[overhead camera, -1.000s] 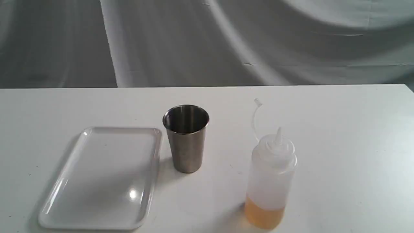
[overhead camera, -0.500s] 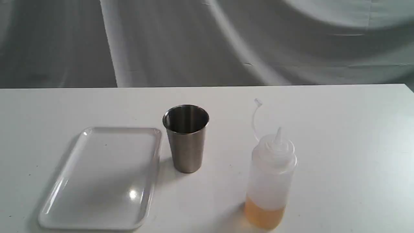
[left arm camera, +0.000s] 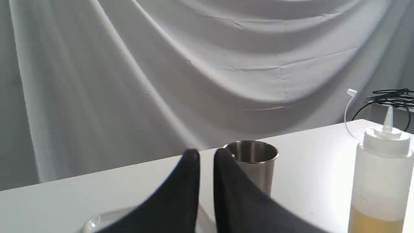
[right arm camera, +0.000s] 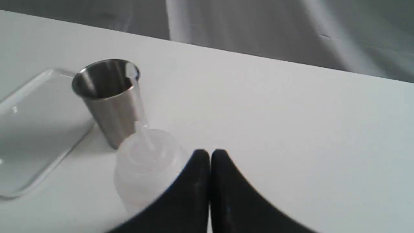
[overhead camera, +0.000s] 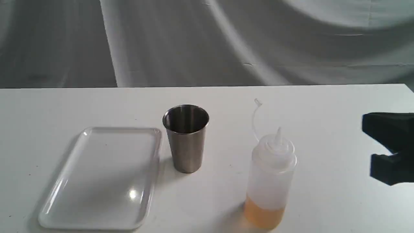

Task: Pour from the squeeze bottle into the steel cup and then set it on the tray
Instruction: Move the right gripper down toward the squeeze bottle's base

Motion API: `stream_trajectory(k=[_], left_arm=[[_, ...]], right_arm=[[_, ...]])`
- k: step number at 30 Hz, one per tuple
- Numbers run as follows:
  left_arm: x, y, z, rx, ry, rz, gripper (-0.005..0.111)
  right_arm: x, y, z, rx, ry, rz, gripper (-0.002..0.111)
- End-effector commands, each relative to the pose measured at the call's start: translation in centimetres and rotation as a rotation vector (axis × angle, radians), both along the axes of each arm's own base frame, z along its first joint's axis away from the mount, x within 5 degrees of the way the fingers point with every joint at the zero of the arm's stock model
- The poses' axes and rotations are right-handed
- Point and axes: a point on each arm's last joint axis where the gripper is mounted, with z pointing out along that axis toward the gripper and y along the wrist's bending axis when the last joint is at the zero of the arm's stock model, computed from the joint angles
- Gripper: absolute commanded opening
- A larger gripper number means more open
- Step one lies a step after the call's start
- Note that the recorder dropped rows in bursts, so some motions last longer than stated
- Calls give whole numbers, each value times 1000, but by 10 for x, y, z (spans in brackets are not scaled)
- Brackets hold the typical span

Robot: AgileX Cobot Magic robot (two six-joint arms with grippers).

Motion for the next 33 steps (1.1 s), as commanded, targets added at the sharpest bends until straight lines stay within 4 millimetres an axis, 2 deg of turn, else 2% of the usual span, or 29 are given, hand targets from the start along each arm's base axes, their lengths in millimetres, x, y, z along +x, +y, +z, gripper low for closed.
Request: stream_trajectory(k=[1,7,13,20,25,30,33], left_arm=[[0,0,-2,5,6,2,8],[0,0,-2,5,6,2,8],[0,0,-2,5,6,2,8],[0,0,-2,5,6,2,8],[0,0,-2,5,6,2,8],[0,0,-2,5,6,2,8],[0,0,-2,5,6,2,8]], right_arm=[[10,15,0,-21,-65,42,0],[13,36,-28,-76,-83,88,0],[4,38,-68,-133,-57,60,0],[-14,39,-93,-125,-17,79,0],[-19,36,-100,-128,-27,65,0],[-18,36,-98,-131,-56,63,0],[-16,38,-103,-140,-31,71,0]])
